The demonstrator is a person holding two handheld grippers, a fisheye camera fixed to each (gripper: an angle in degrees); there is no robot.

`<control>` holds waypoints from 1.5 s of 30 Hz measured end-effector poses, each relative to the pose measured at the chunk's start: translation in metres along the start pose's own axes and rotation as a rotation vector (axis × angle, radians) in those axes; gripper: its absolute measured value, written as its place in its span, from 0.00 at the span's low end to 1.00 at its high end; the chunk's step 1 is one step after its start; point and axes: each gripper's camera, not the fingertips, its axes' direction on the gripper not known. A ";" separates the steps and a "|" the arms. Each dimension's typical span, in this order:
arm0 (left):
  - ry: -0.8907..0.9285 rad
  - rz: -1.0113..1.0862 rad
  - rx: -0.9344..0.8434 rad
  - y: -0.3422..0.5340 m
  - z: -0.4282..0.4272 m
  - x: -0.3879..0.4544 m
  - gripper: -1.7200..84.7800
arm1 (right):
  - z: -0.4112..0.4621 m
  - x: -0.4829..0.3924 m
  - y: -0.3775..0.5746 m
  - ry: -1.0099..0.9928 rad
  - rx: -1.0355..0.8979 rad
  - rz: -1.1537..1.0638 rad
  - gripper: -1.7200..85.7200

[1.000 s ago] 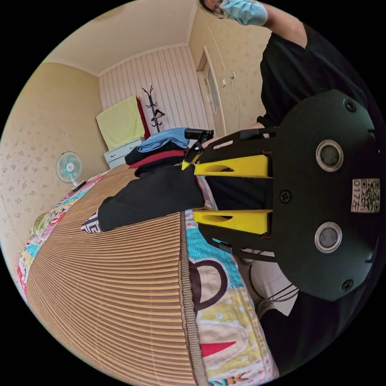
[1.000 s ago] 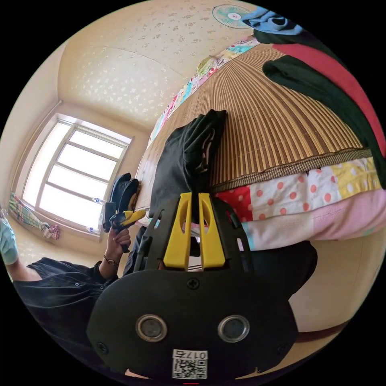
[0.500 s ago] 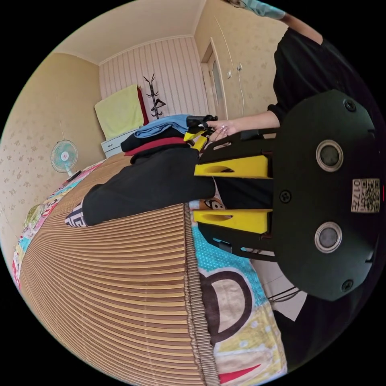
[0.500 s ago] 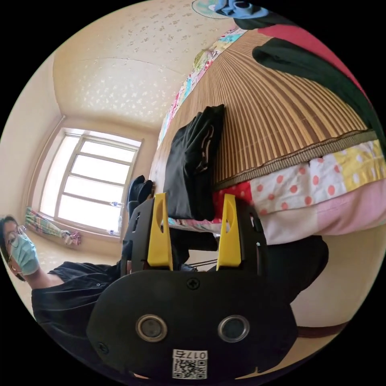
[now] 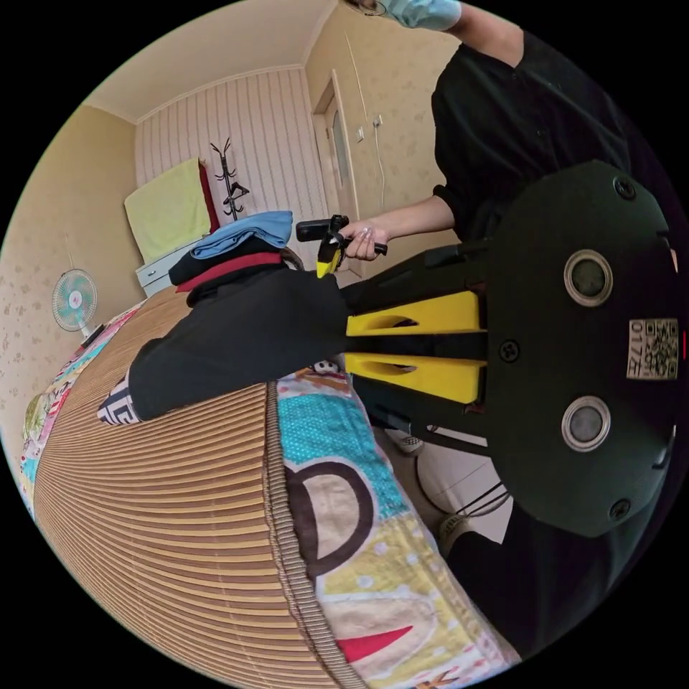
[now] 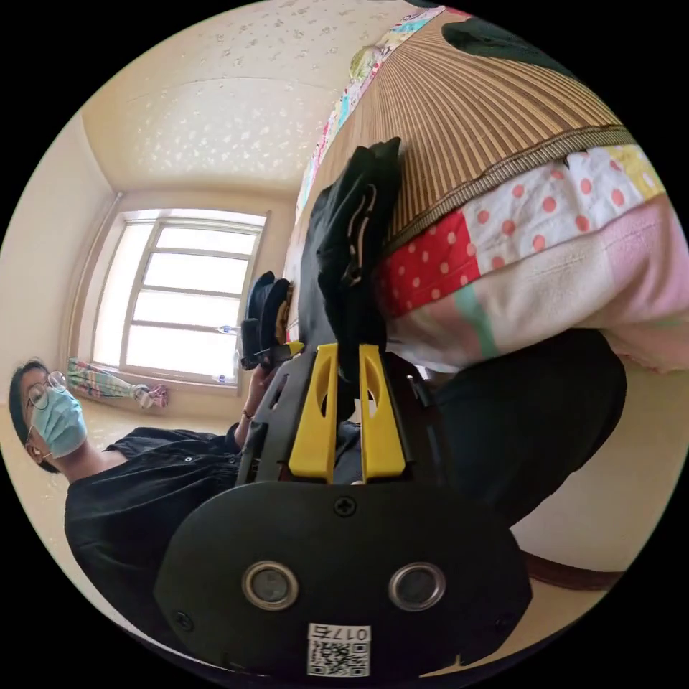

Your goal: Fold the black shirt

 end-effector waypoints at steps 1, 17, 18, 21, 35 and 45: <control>-0.017 -0.004 0.036 0.002 -0.009 -0.001 0.11 | -0.003 0.002 -0.001 0.032 0.014 0.011 0.13; 0.042 0.025 0.048 -0.019 0.007 0.007 0.14 | 0.034 0.037 -0.031 -0.172 -0.053 -0.047 0.17; 0.044 0.018 0.052 -0.017 0.008 0.006 0.12 | 0.034 0.040 -0.029 -0.164 -0.053 -0.037 0.16; 0.132 0.016 0.056 -0.017 -0.001 0.004 0.08 | 0.030 0.046 -0.023 -0.219 -0.058 -0.045 0.12; 0.489 0.065 0.351 -0.023 -0.210 0.080 0.07 | 0.037 -0.145 -0.031 -0.365 -0.210 -0.285 0.02; 0.218 -0.003 0.589 -0.034 -0.430 0.048 0.07 | 0.238 -0.288 -0.132 -0.323 -0.314 -0.410 0.02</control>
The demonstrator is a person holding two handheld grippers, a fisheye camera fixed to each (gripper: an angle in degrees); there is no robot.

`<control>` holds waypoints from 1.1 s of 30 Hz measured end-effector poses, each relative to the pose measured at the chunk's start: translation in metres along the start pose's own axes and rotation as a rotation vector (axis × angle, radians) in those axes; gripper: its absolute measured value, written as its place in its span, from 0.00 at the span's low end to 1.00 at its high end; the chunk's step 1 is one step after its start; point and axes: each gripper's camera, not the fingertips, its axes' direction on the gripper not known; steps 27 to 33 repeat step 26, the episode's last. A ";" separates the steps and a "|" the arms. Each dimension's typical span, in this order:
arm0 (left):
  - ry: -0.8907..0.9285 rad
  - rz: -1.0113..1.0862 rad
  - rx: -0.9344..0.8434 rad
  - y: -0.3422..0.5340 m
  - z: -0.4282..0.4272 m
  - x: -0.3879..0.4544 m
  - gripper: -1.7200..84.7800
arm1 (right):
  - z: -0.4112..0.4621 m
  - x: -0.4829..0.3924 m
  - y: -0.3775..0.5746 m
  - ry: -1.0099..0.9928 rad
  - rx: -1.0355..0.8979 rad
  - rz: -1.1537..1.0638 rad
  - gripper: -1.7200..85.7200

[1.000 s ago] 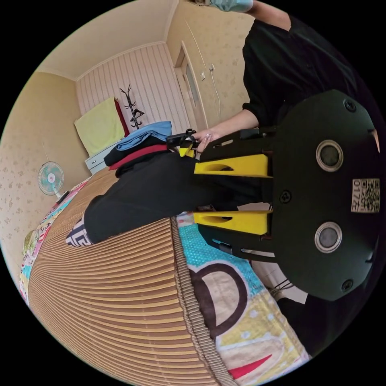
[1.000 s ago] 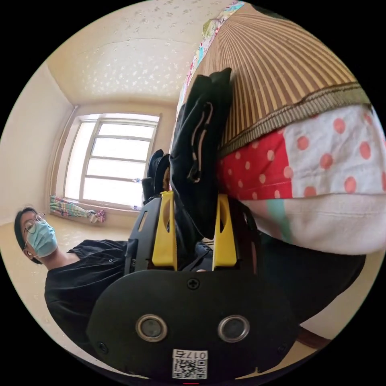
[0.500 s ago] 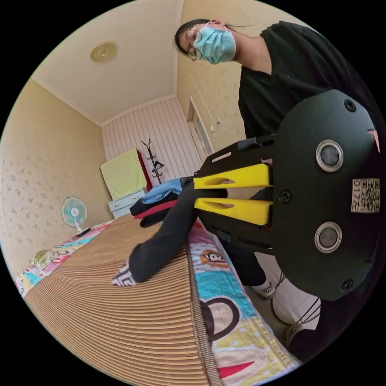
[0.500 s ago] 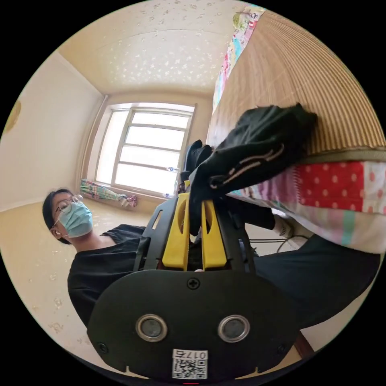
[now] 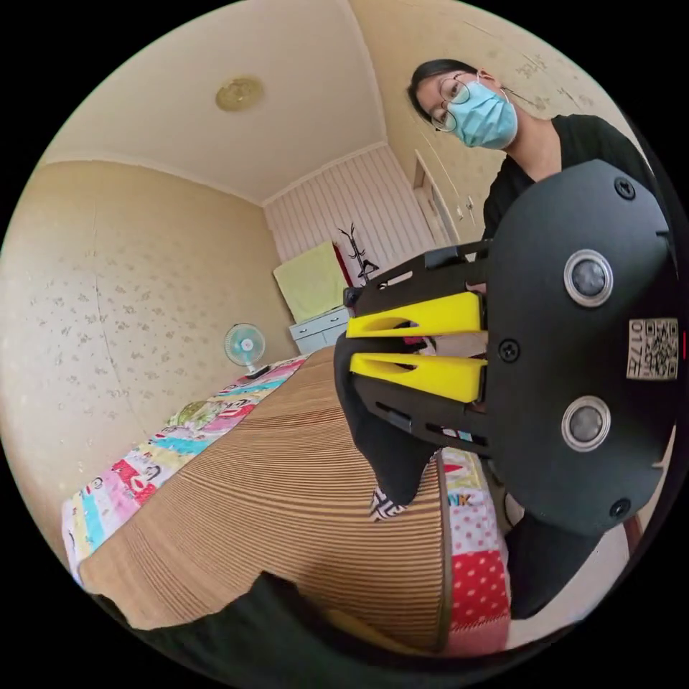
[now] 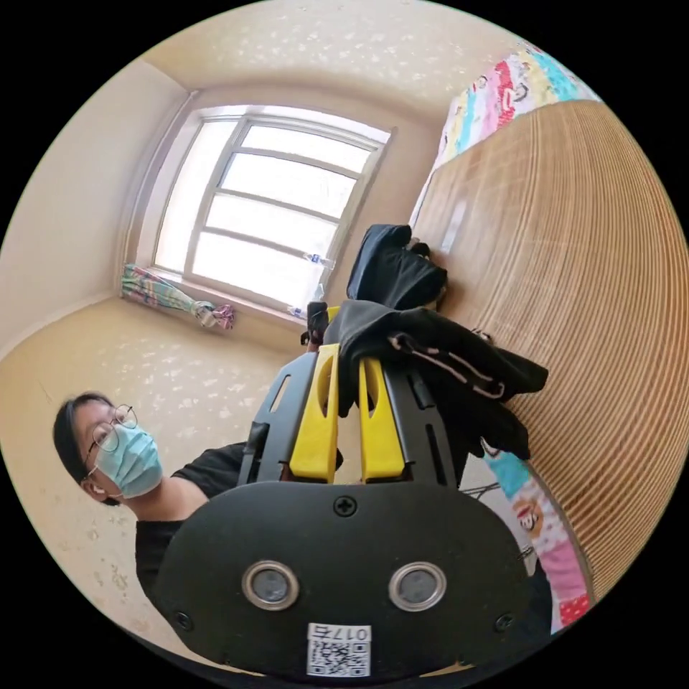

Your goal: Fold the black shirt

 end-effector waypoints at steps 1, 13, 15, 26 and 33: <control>-0.019 0.041 0.032 -0.021 -0.030 0.012 0.07 | 0.029 -0.022 -0.021 0.017 0.021 -0.066 0.03; -0.563 -0.269 0.199 0.029 -0.250 -0.063 0.10 | 0.419 -0.007 -0.027 0.231 -0.055 -0.296 0.10; -0.634 -0.369 0.229 0.068 -0.257 -0.081 0.13 | 0.462 0.022 -0.008 0.227 -0.182 -0.227 0.14; -0.592 0.061 0.310 0.170 -0.038 0.044 0.14 | 0.282 0.068 0.093 0.731 -0.072 -0.326 0.24; -0.592 0.061 0.310 0.170 -0.038 0.044 0.14 | 0.282 0.068 0.093 0.731 -0.072 -0.326 0.24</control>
